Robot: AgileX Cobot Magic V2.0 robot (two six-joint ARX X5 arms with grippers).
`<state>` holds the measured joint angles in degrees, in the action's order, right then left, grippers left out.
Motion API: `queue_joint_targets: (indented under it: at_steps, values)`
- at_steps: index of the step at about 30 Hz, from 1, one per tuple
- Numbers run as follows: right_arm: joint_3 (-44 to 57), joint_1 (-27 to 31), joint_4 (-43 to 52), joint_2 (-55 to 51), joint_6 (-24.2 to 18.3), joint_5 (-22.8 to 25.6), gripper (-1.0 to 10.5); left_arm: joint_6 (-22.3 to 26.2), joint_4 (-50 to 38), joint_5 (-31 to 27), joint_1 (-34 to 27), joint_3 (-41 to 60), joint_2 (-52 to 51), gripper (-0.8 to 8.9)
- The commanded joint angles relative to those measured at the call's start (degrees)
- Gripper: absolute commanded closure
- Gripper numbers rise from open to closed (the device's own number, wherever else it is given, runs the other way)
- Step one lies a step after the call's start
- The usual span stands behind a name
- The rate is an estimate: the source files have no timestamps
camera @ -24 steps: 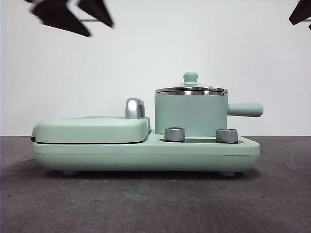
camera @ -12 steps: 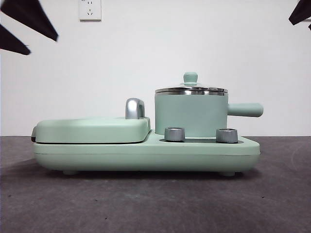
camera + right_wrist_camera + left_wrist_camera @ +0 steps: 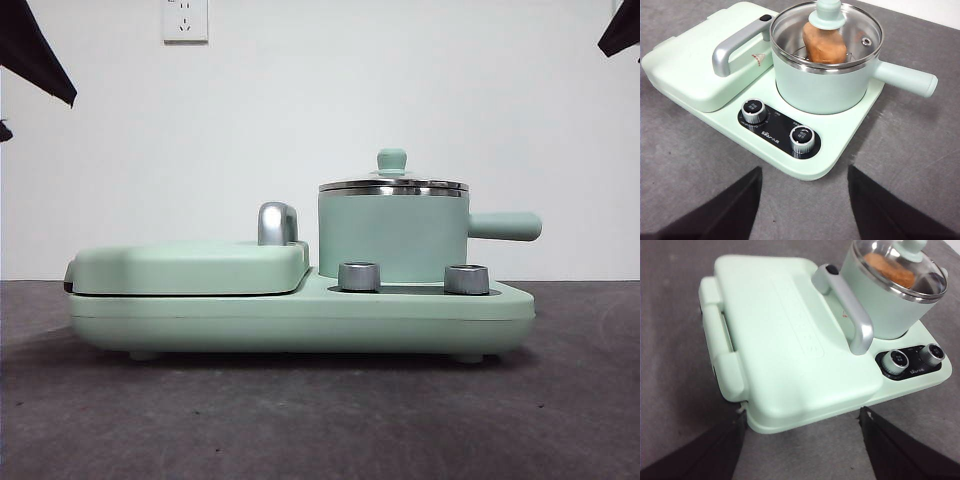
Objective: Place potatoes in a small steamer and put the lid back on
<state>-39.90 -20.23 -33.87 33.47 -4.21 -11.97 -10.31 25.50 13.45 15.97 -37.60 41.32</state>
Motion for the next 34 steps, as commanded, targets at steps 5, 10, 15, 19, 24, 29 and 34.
queue_joint_targets:
  at_steps: [5,10,15,19,24,29,34]
  values:
    - [-0.1,-0.3,1.6,-0.3,0.5,0.0,9.3,-1.6,-1.6,0.1,0.2,-0.2,0.2,8.08]
    - [-0.1,-0.3,1.7,-0.3,0.5,0.0,9.3,-1.5,-0.9,0.1,0.2,-0.2,0.1,8.08]
    - [-0.1,-0.3,1.7,-0.3,0.5,0.0,9.3,-1.5,-1.0,0.1,0.2,-0.2,0.1,8.07]
    - [-0.1,-0.3,1.7,-0.3,0.5,0.0,9.3,-1.5,-1.0,0.1,0.2,-0.2,0.0,8.08]
    - [-0.1,-0.3,1.7,-0.3,0.5,0.0,9.3,4.6,-2.1,-0.2,-1.5,1.4,-4.3,8.08]
    - [-0.1,-0.3,1.7,-0.3,0.5,0.0,9.3,6.7,-11.2,-2.2,-7.0,10.8,-13.1,8.07]
    - [-0.1,-0.3,1.7,-0.3,0.5,0.0,9.3,6.3,-20.4,-6.3,-12.3,24.2,-24.9,8.08]
